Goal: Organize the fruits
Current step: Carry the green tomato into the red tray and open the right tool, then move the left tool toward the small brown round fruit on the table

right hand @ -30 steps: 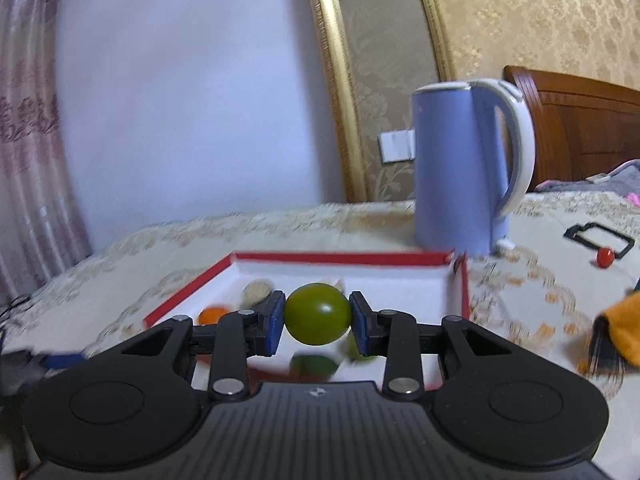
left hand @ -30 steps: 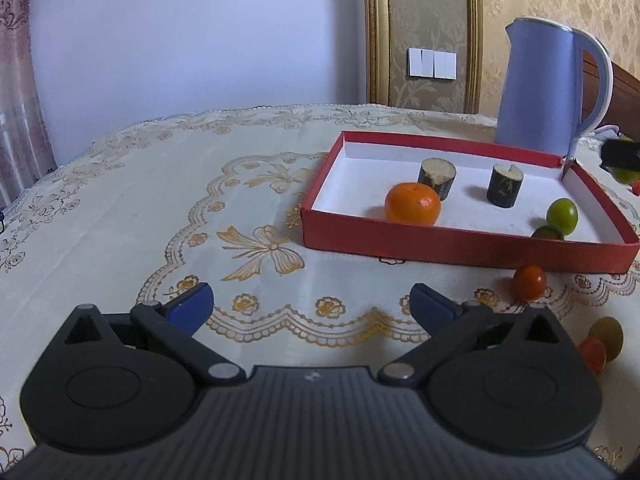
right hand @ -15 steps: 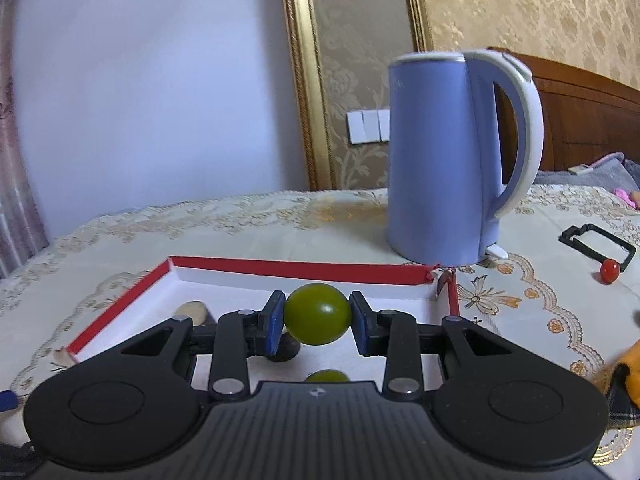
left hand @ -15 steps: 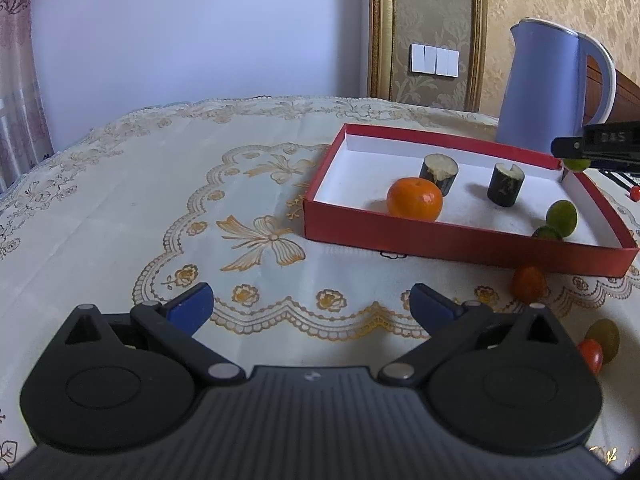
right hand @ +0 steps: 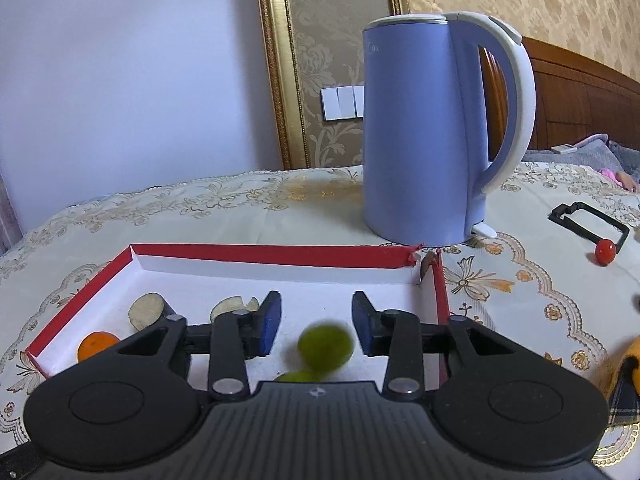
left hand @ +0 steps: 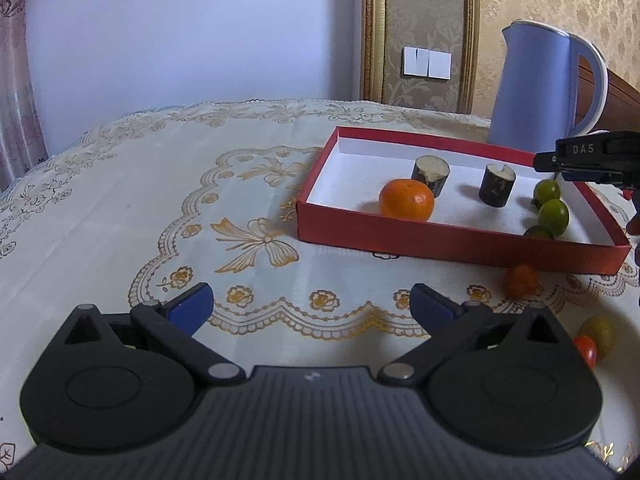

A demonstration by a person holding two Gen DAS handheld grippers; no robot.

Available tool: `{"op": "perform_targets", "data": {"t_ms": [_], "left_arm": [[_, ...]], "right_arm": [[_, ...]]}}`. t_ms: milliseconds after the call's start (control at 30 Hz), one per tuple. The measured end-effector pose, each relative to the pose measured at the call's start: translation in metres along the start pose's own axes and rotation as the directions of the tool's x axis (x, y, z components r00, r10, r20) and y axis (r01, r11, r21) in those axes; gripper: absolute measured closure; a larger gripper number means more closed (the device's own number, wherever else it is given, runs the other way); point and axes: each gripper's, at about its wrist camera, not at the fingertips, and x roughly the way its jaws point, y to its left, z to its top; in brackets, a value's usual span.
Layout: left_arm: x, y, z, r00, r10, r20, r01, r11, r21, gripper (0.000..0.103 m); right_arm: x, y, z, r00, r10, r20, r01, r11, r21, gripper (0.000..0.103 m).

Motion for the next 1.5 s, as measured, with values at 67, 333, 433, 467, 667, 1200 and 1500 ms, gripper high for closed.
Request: {"op": "perform_targets", "data": {"t_ms": [67, 333, 433, 467, 667, 1200, 1500], "left_arm": [[0.0, 0.0, 0.0, 1.0, -0.002, -0.003, 0.002, 1.0, -0.002, 0.0], [0.0, 0.0, 0.0, 1.0, -0.007, -0.002, 0.007, 1.0, 0.0, 0.0], [0.0, 0.0, 0.0, 1.0, -0.007, -0.003, 0.007, 1.0, -0.001, 0.0], [0.0, 0.0, 0.0, 1.0, -0.007, -0.003, 0.007, 1.0, -0.003, 0.0], [0.0, 0.0, 0.001, 1.0, -0.007, -0.005, 0.007, 1.0, -0.006, 0.0], [-0.001, 0.001, 0.0, 1.0, -0.004, -0.01, 0.004, 1.0, -0.008, 0.0], [-0.002, 0.0, 0.0, 1.0, -0.021, -0.009, 0.021, 1.0, -0.002, 0.0]], "right_arm": [[0.0, 0.001, -0.001, 1.0, 0.002, 0.001, -0.002, 1.0, -0.005, 0.059], [-0.001, 0.005, -0.003, 1.0, 0.001, -0.001, -0.001, 1.0, -0.024, 0.059], [-0.009, 0.005, -0.005, 1.0, 0.002, 0.003, -0.002, 1.0, -0.028, 0.058], [-0.013, 0.005, -0.006, 1.0, 0.004, 0.006, -0.004, 0.999, -0.031, 0.058], [-0.049, 0.006, -0.016, 0.998, 0.029, 0.055, -0.026, 0.999, -0.04, 0.041], [-0.12, 0.0, -0.074, 0.988, 0.094, 0.119, -0.097, 0.995, 0.016, 0.026], [-0.133, -0.012, -0.089, 0.989, 0.084, 0.123, -0.09, 0.995, 0.043, 0.016]]}}
